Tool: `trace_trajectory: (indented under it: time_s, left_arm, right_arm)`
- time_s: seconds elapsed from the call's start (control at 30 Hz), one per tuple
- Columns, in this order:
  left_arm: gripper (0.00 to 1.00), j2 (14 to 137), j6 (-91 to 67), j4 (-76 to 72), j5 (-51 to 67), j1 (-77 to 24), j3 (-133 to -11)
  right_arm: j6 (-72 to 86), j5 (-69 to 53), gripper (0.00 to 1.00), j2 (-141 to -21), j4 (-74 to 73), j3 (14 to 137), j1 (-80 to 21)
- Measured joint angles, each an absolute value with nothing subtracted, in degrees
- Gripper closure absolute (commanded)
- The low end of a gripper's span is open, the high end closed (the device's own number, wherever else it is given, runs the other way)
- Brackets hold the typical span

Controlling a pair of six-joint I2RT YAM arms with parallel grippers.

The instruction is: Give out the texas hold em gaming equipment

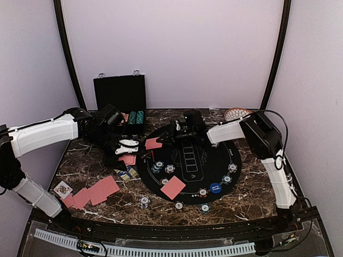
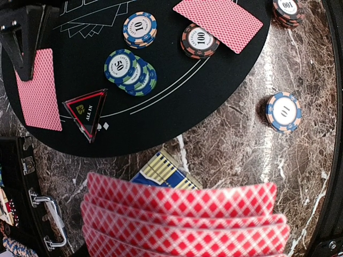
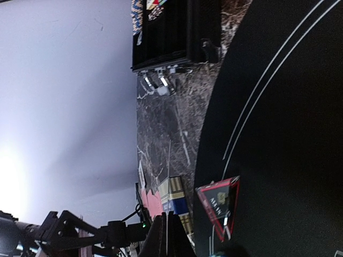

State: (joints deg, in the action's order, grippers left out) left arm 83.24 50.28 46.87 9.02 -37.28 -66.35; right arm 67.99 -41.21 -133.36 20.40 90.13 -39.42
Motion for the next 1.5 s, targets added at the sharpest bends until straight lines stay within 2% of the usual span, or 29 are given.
trace_trajectory:
  time_s: [0.07, 0.27, 0.3, 0.37, 0.4, 0.47, 0.77, 1.1, 1.3, 1.5]
  left_arm:
    - [0.46, 83.13, 50.26, 46.89, 9.04, -37.28, -66.19]
    - [0.46, 82.72, 50.15, 46.92, 9.15, -37.28, -66.15]
    - [0.46, 82.59, 50.13, 46.92, 9.15, -37.28, -66.15]
    - [0.46, 82.41, 50.13, 46.89, 9.15, -37.28, -66.02]
    - [0.46, 82.37, 50.13, 46.89, 9.15, -37.28, -65.87]
    - [0.46, 82.35, 50.11, 46.89, 9.15, -37.28, -65.69]
    - [0.46, 82.35, 49.69, 46.98, 9.34, -37.28, -65.47]
    - [0.46, 82.35, 49.54, 47.03, 9.52, -37.28, -65.47]
    - [0.46, 82.35, 49.47, 47.03, 9.63, -37.23, -65.47]
    - [0.46, 82.35, 49.47, 47.03, 9.63, -37.23, -65.47]
  right_arm:
    - [66.89, -40.60, 0.95, -136.09, 17.72, 93.41, -39.42]
    - [62.22, -39.00, 0.72, -141.45, 8.51, 102.41, -39.42]
    - [60.73, -38.48, 0.66, -141.84, 6.02, 103.81, -39.42]
    - [58.92, -37.32, 0.42, -141.88, 2.22, 105.56, -39.42]
    - [56.80, -36.75, 0.34, -141.88, -0.43, 106.78, -39.42]
    - [54.26, -35.38, 0.29, -141.80, -3.75, 108.12, -39.42]
    - [45.12, -29.63, 0.25, -133.45, -14.57, 104.55, -39.29]
    - [43.48, -28.58, 0.27, -111.33, -9.30, 76.97, -40.66]
    - [43.59, -29.10, 0.27, -109.19, -7.20, 63.51, -44.12]
    - [43.66, -30.20, 0.30, -108.88, -4.12, 62.41, -47.86]
